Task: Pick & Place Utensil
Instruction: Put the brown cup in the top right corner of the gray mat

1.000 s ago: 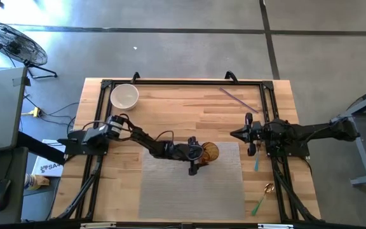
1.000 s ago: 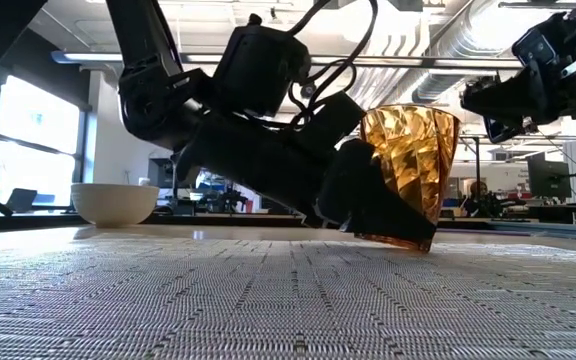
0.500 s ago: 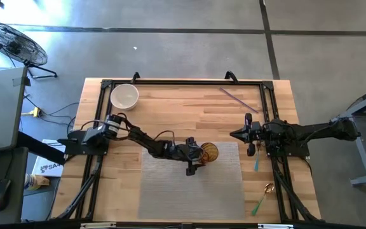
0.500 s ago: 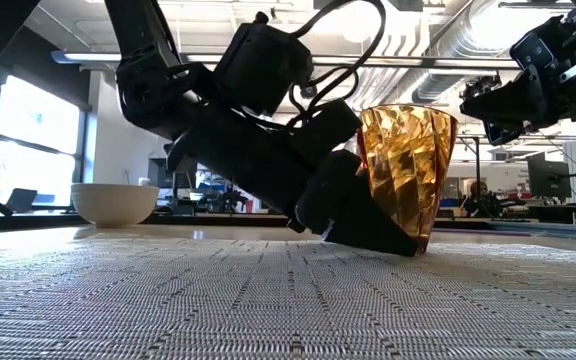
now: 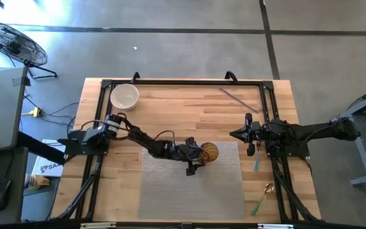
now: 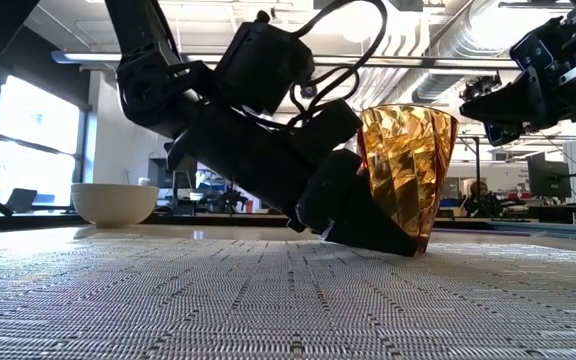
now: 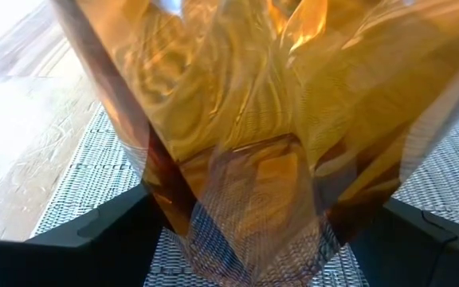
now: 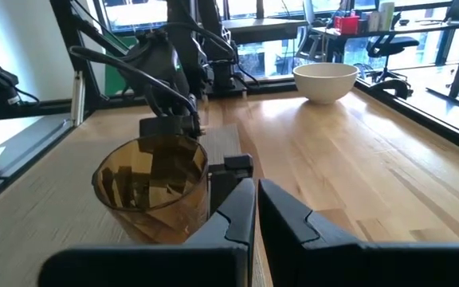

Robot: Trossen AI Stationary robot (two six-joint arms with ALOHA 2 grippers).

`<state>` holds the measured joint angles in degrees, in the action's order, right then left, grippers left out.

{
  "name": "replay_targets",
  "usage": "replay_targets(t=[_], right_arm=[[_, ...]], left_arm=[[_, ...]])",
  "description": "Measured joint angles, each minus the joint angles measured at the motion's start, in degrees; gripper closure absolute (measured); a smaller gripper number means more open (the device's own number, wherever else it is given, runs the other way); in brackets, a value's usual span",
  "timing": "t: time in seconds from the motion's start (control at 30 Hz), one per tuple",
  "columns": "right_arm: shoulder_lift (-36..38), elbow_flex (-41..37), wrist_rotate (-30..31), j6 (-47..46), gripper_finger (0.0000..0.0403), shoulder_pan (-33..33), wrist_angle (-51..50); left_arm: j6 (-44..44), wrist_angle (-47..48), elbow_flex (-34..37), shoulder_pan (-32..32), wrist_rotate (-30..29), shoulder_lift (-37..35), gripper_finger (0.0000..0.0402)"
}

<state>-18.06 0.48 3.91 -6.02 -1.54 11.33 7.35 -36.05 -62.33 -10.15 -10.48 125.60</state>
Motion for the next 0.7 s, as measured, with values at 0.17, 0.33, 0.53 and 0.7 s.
replay_targets(t=[0.17, 0.33, 0.53, 0.7], right_arm=[[0.0, 0.0, 0.8, 0.0, 0.0391, 0.0, -0.3], [0.0, 0.0, 0.9, 0.0, 0.0391, 0.0, -1.3], [0.0, 0.0, 0.9, 0.0, 0.0391, 0.0, -2.1], [0.0, 0.0, 0.8, -1.2, 0.0391, 0.0, -2.1]], left_arm=[[0.0, 0.1, 0.0, 0.0, -0.5, 0.0, 0.0055], [0.0, 0.1, 0.0, 0.0, -0.5, 0.0, 0.0055], [-0.1, 0.1, 0.0, 0.0, -0.6, 0.0, 0.0055], [-1.4, 0.2, 0.1, -0.7, -1.0, -0.3, 0.0055]])
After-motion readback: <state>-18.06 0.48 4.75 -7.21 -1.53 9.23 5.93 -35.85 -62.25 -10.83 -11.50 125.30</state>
